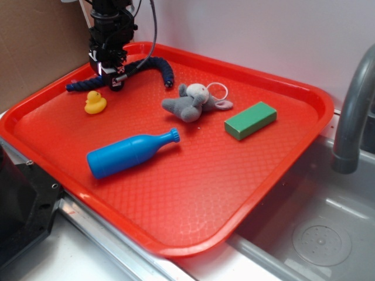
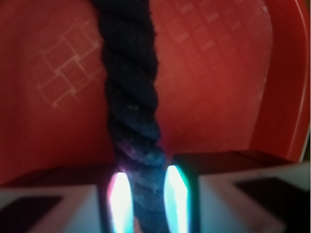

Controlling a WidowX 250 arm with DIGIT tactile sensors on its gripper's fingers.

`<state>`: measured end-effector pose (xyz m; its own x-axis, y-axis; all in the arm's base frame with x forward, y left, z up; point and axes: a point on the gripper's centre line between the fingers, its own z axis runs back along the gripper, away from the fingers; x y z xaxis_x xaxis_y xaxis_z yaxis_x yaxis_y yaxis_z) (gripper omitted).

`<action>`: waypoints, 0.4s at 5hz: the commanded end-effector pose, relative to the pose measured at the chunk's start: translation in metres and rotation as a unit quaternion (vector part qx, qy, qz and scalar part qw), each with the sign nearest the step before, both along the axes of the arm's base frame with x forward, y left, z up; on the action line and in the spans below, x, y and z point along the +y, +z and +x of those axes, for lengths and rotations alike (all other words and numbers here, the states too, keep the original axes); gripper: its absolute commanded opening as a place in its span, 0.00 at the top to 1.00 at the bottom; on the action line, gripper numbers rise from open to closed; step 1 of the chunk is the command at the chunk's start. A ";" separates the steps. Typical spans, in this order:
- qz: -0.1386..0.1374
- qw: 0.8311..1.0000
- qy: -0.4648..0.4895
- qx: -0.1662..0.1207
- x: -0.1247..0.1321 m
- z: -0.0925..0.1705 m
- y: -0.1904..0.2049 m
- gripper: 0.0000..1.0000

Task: Grab the blue rope.

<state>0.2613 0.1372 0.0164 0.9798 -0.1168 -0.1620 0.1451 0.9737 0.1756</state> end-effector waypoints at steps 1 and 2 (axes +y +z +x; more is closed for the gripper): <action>0.019 0.999 0.013 -0.033 0.001 0.001 0.020 1.00; 0.042 0.996 0.051 -0.059 0.000 0.001 0.048 1.00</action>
<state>0.2588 0.1364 0.0454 0.9936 0.0120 -0.1122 0.0152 0.9709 0.2391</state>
